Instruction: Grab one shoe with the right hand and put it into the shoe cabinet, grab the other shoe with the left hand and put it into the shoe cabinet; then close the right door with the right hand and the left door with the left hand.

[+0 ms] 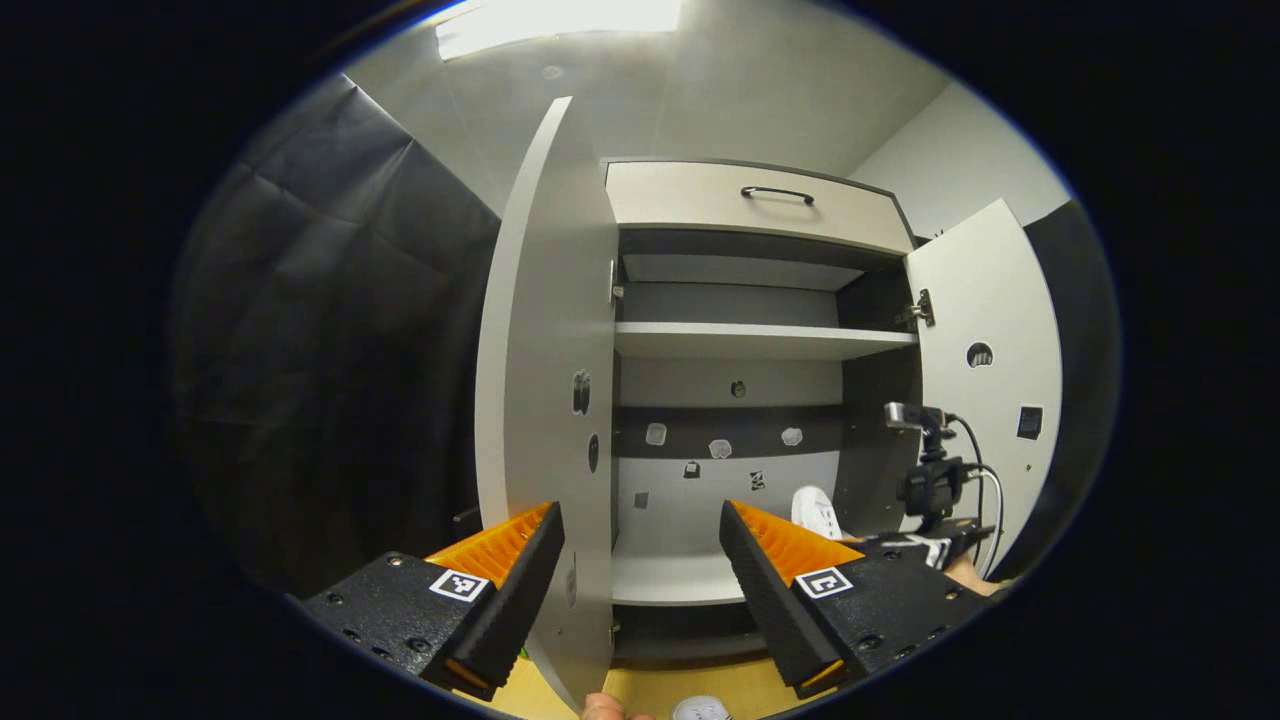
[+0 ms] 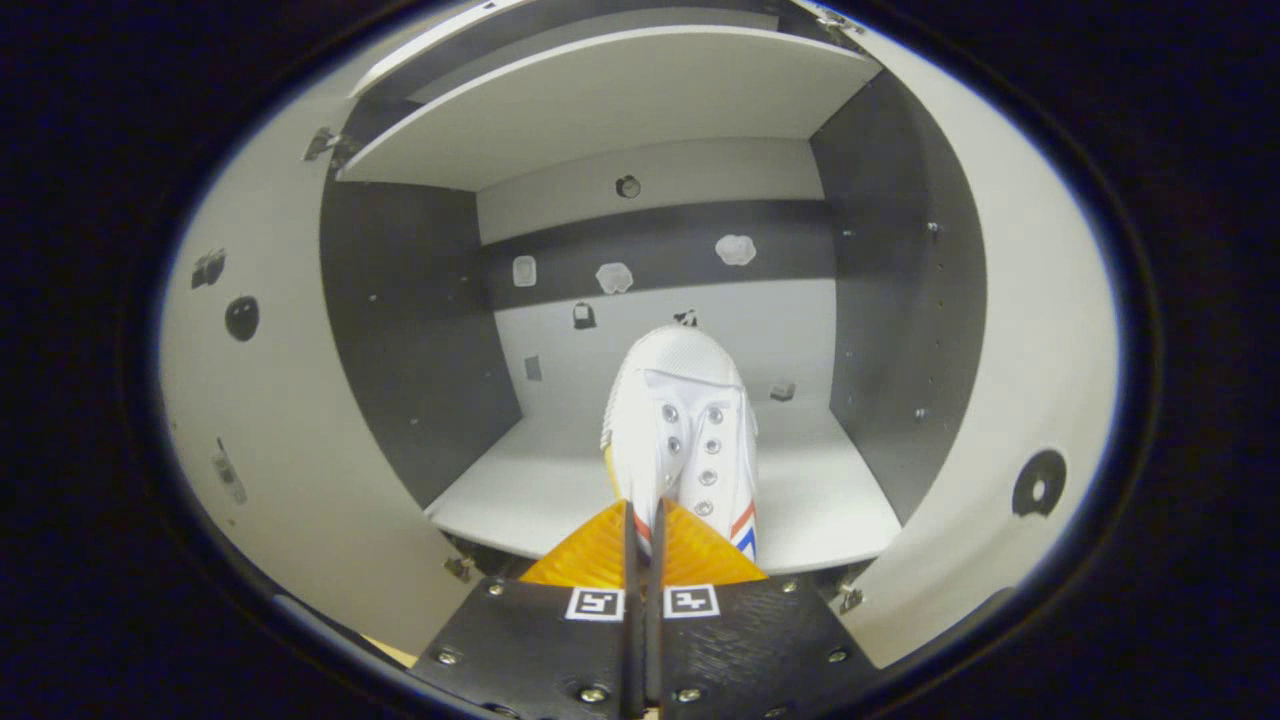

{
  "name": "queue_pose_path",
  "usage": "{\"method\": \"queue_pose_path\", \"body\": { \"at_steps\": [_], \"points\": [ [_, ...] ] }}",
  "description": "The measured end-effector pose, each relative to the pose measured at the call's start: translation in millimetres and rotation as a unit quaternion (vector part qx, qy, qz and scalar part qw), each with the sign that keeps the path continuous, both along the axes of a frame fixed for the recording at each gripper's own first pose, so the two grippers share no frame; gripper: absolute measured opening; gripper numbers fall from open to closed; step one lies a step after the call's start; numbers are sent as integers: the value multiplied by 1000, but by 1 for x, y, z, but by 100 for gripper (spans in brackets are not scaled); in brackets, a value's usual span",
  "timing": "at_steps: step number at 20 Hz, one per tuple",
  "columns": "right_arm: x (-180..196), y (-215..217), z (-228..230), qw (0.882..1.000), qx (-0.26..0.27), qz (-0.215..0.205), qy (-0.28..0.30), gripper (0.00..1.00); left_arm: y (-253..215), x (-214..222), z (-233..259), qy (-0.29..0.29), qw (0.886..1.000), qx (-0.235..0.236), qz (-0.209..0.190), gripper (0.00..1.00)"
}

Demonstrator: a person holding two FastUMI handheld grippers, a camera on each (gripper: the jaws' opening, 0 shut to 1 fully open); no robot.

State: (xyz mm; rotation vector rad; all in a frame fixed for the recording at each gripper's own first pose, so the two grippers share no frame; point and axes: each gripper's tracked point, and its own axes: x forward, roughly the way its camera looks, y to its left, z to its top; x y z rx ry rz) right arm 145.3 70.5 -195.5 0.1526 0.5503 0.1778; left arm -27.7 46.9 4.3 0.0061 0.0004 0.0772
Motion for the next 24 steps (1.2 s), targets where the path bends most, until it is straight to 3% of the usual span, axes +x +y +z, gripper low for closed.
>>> {"method": "queue_pose_path", "body": {
  "at_steps": [5,9,16,22,23,24],
  "points": [
    [72,-5,-28,1000,-12,-21,17,0,1,1,-1,2,1000,4,8,96],
    [101,-6,-51,999,-11,-27,45,0,1,2,-2,4,1000,8,12,96],
    [119,-1,-99,994,-26,-27,101,0,1,3,-3,8,1000,14,20,96],
    [117,13,-113,993,-48,-13,105,1,2,4,-3,8,1000,16,25,96],
    [118,14,-112,994,-46,-11,104,3,1,3,-4,9,999,18,27,96],
    [115,15,-107,994,-38,-8,102,12,1,4,-4,9,999,20,28,96]
  ]
}}
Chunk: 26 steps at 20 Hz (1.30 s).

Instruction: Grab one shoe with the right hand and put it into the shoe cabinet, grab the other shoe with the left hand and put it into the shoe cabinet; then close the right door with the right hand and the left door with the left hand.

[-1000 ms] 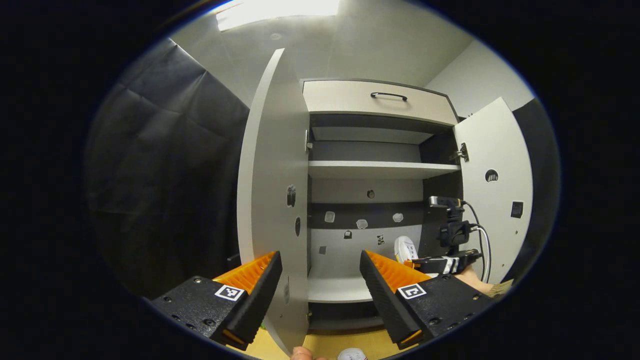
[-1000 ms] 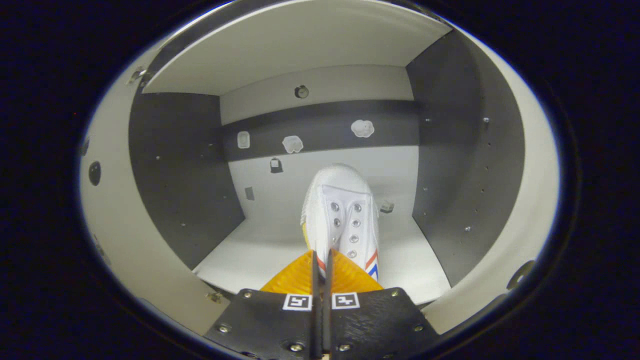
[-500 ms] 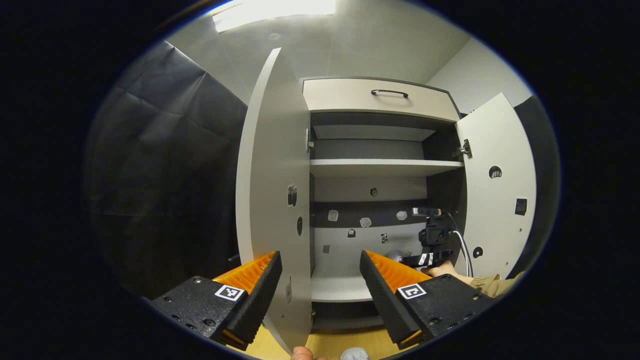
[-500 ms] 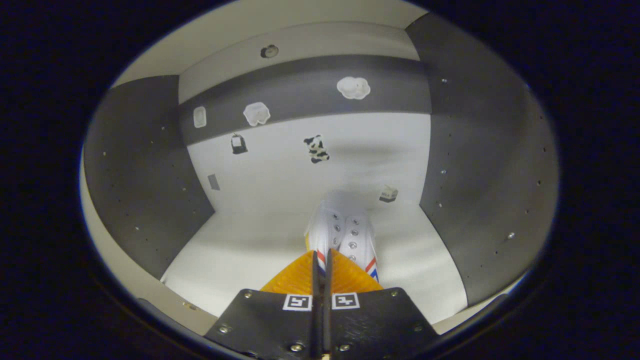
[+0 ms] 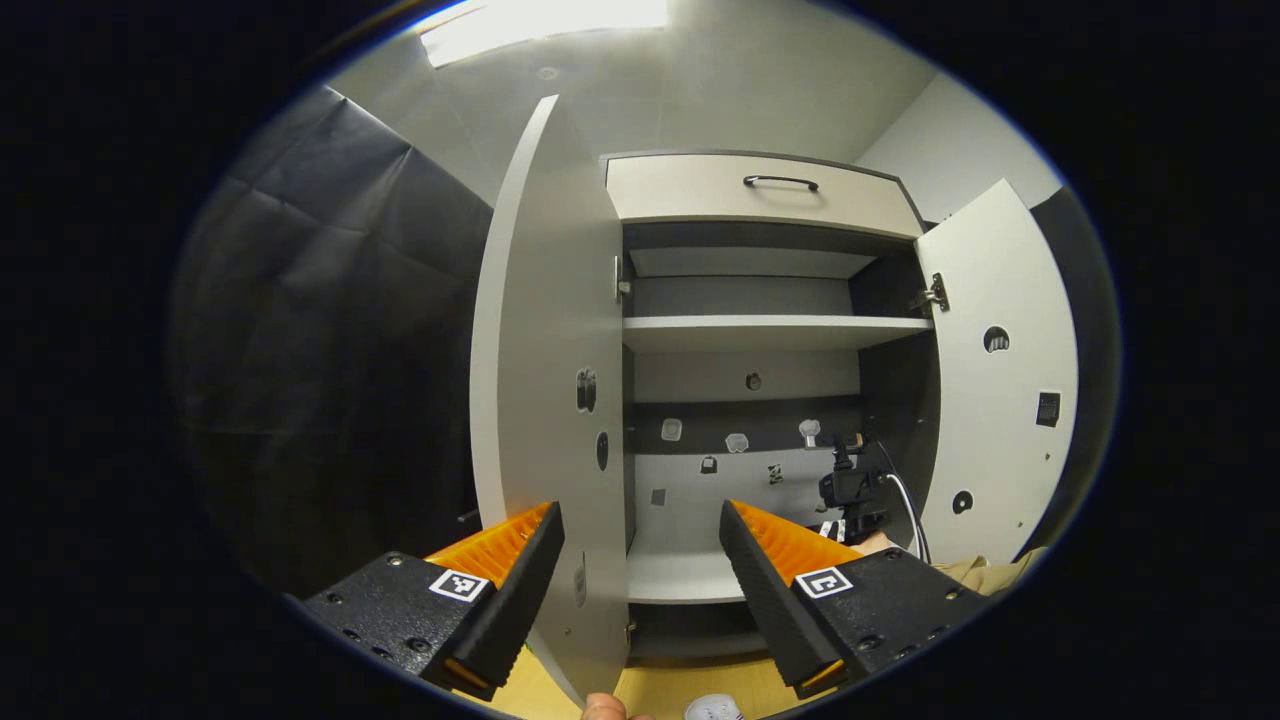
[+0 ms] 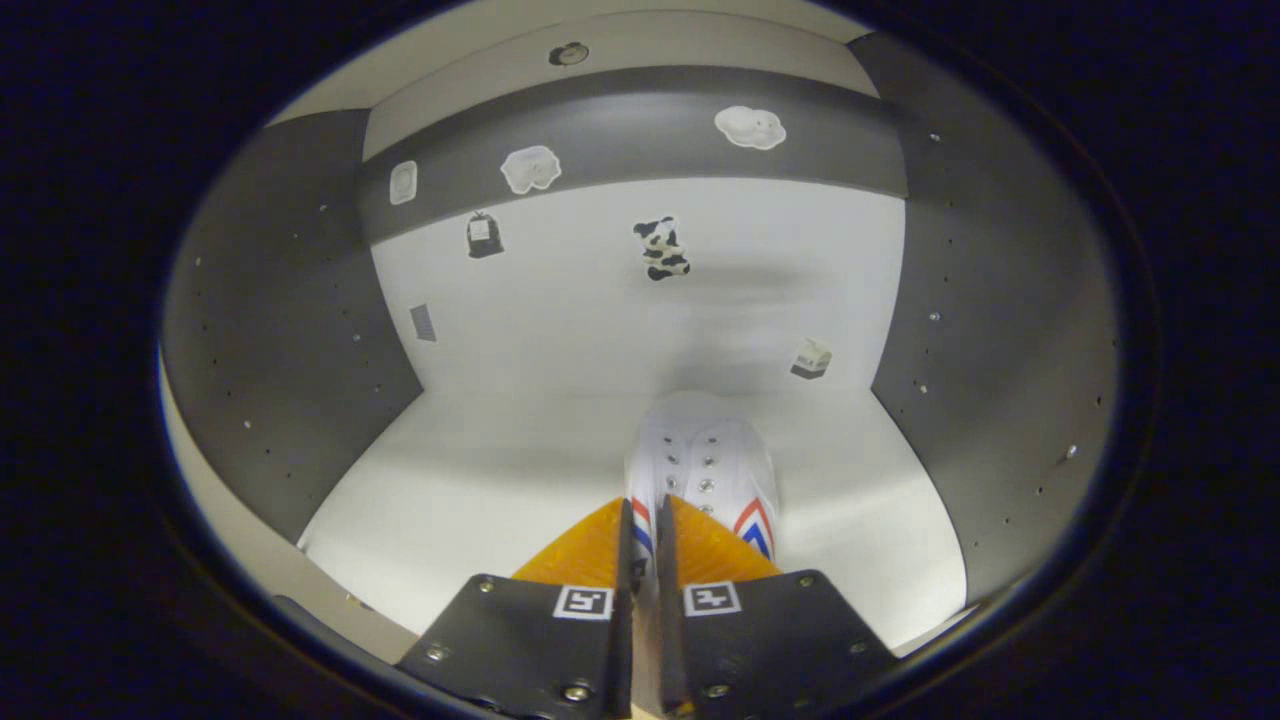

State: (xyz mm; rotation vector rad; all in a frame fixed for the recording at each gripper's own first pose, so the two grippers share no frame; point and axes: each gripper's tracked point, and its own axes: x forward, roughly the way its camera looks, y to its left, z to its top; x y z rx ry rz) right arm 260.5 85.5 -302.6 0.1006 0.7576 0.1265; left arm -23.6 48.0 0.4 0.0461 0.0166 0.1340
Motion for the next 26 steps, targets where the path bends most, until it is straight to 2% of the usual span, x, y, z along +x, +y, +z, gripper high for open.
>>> {"method": "queue_pose_path", "body": {
  "at_steps": [1,2,5,7,10,14,20,24,26],
  "points": [
    [-1,-2,10,1000,6,-2,-6,7,-1,0,0,0,1000,0,-2,96],
    [0,-3,18,1000,13,-5,-18,18,-3,0,0,0,1000,-1,-4,96],
    [-13,-4,62,998,33,-1,-58,18,-16,4,-4,1,1000,-8,-20,96],
    [-30,-7,94,995,27,9,-96,18,-28,8,-13,9,999,-11,-37,96],
    [-63,-8,143,988,24,27,-153,18,-50,14,-47,45,996,-24,-69,97],
    [-108,-15,202,977,37,33,-208,17,-73,20,-112,116,987,-51,-102,97],
    [-160,-39,263,963,48,15,-264,17,-86,8,-252,271,951,-92,-119,99],
    [-184,-53,284,959,46,8,-279,17,-79,-22,-356,385,913,-78,-110,99],
    [-194,-55,290,957,45,7,-287,17,-79,-40,-405,441,888,-78,-110,98]
  ]
}}
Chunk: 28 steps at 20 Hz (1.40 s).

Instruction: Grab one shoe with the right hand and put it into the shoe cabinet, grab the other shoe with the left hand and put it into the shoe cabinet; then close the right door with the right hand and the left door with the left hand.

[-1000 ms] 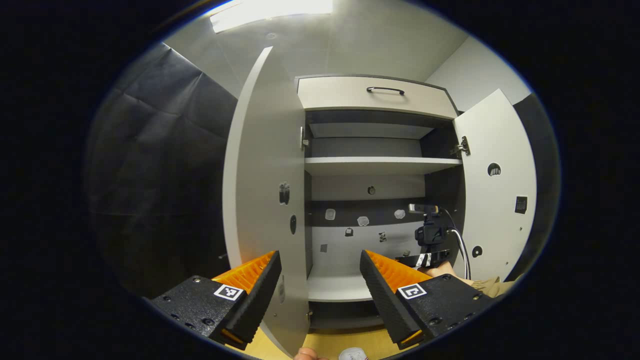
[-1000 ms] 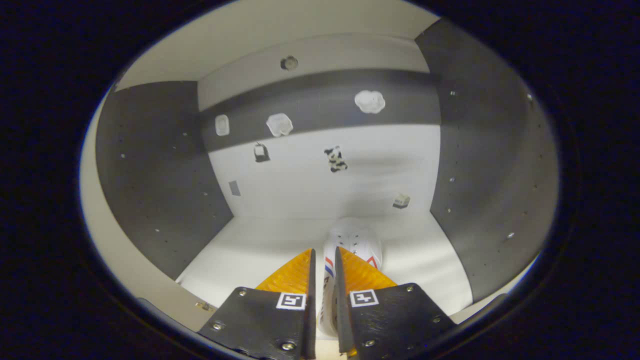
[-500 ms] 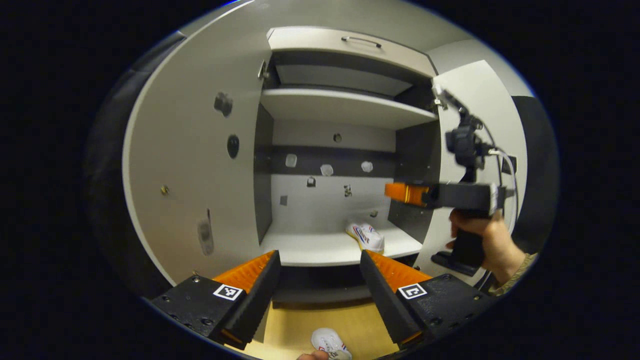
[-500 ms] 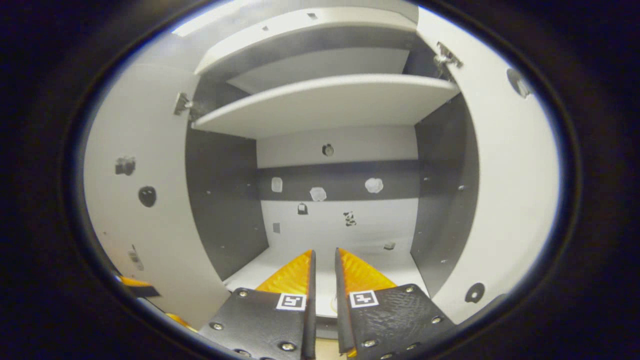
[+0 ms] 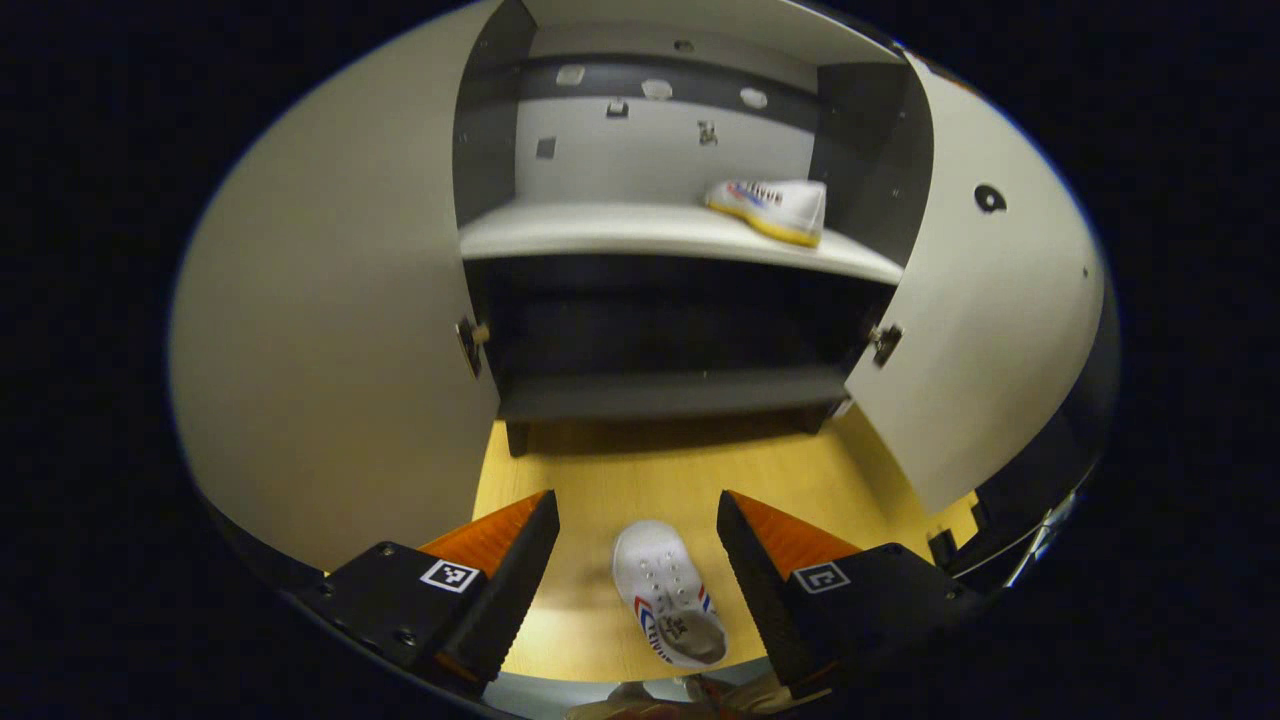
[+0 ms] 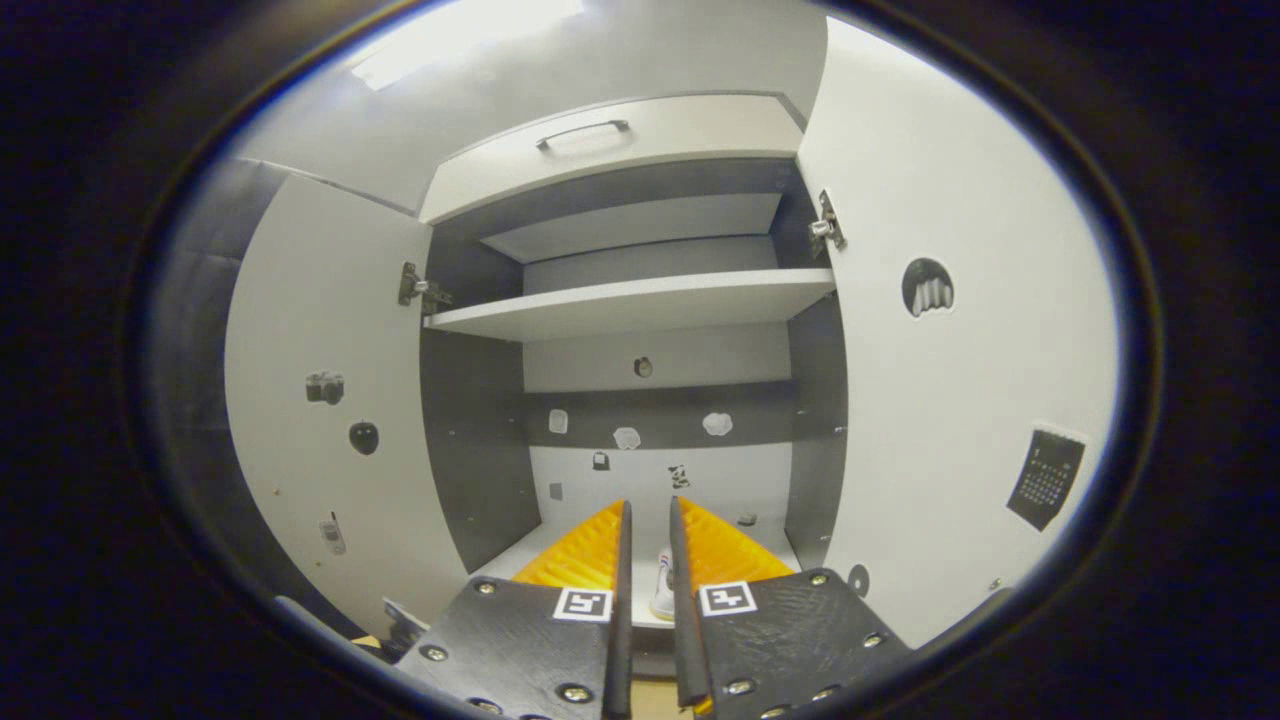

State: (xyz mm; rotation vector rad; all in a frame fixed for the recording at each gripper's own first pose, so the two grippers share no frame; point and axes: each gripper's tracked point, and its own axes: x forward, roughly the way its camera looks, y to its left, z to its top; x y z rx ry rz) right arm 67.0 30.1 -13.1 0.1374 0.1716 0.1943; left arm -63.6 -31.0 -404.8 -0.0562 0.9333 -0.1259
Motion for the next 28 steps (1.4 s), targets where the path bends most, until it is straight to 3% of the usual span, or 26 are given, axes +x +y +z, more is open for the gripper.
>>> {"method": "queue_pose_path", "body": {
  "at_steps": [7,12,13,14,17,19,20,21,24,25,28],
  "points": [
    [-19,-9,3,1000,-17,-7,-4,18,0,-49,-92,128,992,-13,0,93],
    [-22,-14,1,1000,-20,-12,2,17,2,-57,-127,174,985,-19,14,93],
    [-22,-17,0,1000,-23,-15,3,17,1,-57,-134,179,984,-20,16,98],
    [-22,-18,-2,1000,-24,-17,4,17,-1,-58,-140,185,982,-23,17,92],
    [-23,-21,-4,999,-25,-22,7,17,-5,-64,-157,210,977,-31,21,88],
    [-22,-25,-6,999,-28,-27,8,17,-5,-64,-159,215,976,-35,28,86],
    [-22,-25,-5,999,-28,-29,8,17,-6,-63,-160,215,975,-37,30,91],
    [-21,-27,-5,999,-28,-30,8,17,-7,-65,-161,220,974,-41,29,83],
    [-21,-28,-5,999,-23,-33,6,17,-14,-65,-166,235,970,-54,26,75],
    [-21,-29,-4,999,-24,-34,5,17,-14,-63,-164,236,970,-55,28,66],
    [-20,-31,-6,999,-25,-37,5,17,-14,-64,-164,264,962,-56,34,63]
  ]
}}
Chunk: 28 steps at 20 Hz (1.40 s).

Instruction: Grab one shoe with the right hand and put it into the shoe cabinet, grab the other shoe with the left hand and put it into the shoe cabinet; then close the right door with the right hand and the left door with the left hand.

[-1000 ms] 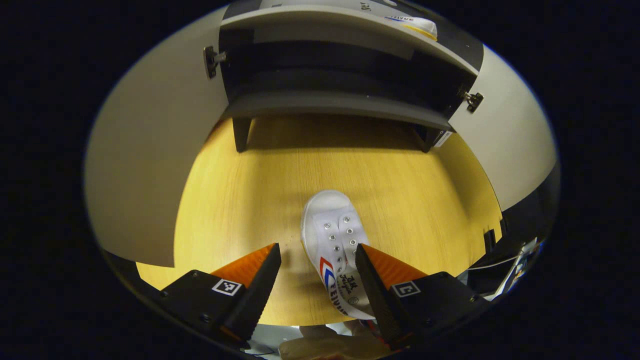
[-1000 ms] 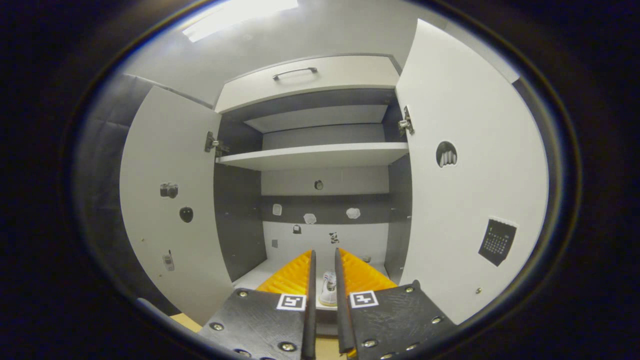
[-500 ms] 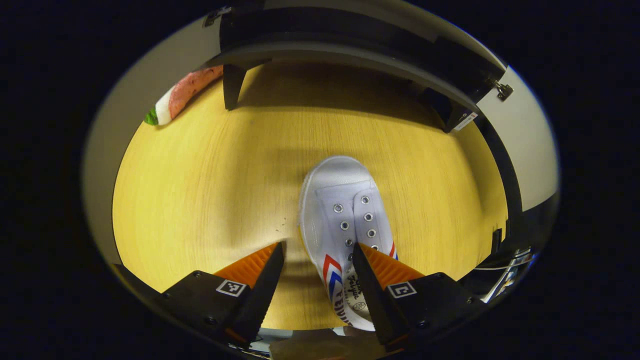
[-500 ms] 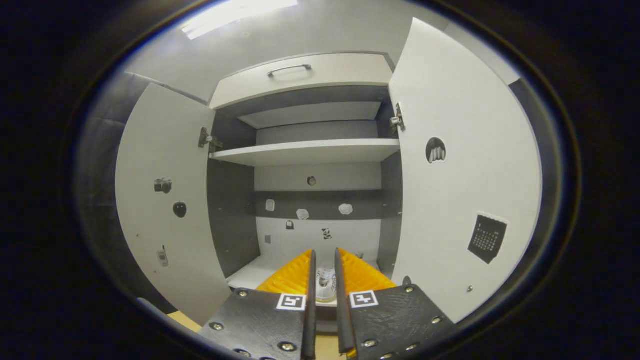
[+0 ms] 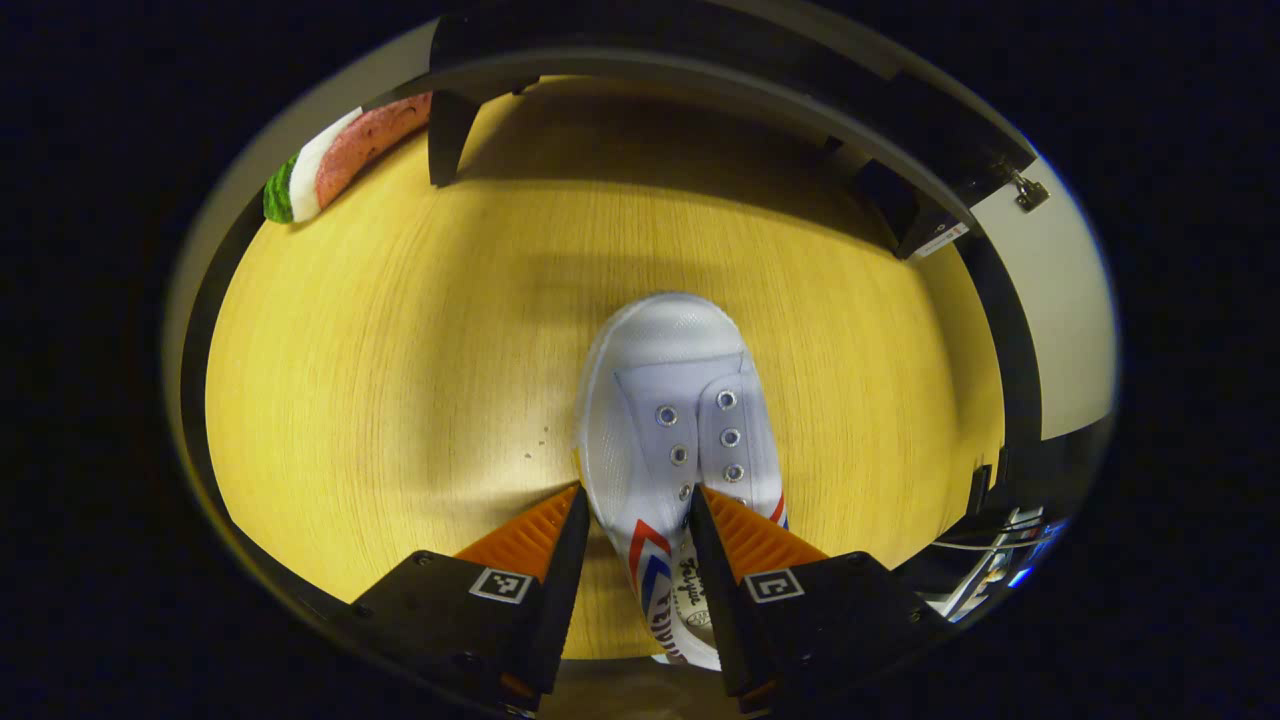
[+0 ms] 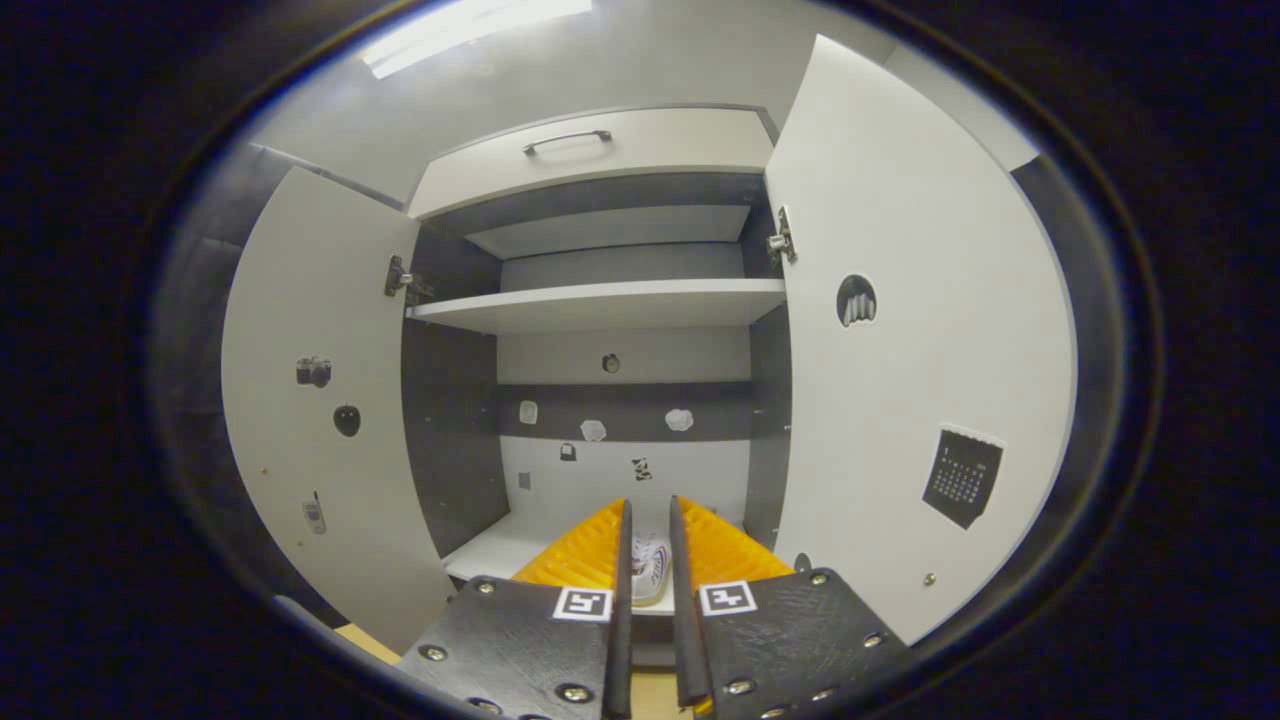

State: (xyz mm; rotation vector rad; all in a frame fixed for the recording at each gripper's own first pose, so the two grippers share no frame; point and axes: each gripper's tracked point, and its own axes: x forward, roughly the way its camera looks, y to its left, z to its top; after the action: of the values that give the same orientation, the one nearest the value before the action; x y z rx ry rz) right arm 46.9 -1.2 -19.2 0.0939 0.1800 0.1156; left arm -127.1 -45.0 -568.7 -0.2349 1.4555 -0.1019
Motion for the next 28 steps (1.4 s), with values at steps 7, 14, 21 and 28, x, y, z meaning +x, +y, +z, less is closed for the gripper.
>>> {"method": "queue_pose_path", "body": {
  "at_steps": [7,14,21,28],
  "points": [
    [-3,-3,4,1000,9,0,-6,17,5,2,4,22,1000,-3,-3,42],
    [-4,-3,3,1000,11,3,-8,17,8,10,13,8,1000,-2,-7,18],
    [-9,1,-4,1000,13,7,-3,17,19,78,98,-96,995,-41,-8,18],
    [-15,0,-11,1000,24,3,1,17,3,168,231,-238,968,-78,-14,18]
  ]
}}
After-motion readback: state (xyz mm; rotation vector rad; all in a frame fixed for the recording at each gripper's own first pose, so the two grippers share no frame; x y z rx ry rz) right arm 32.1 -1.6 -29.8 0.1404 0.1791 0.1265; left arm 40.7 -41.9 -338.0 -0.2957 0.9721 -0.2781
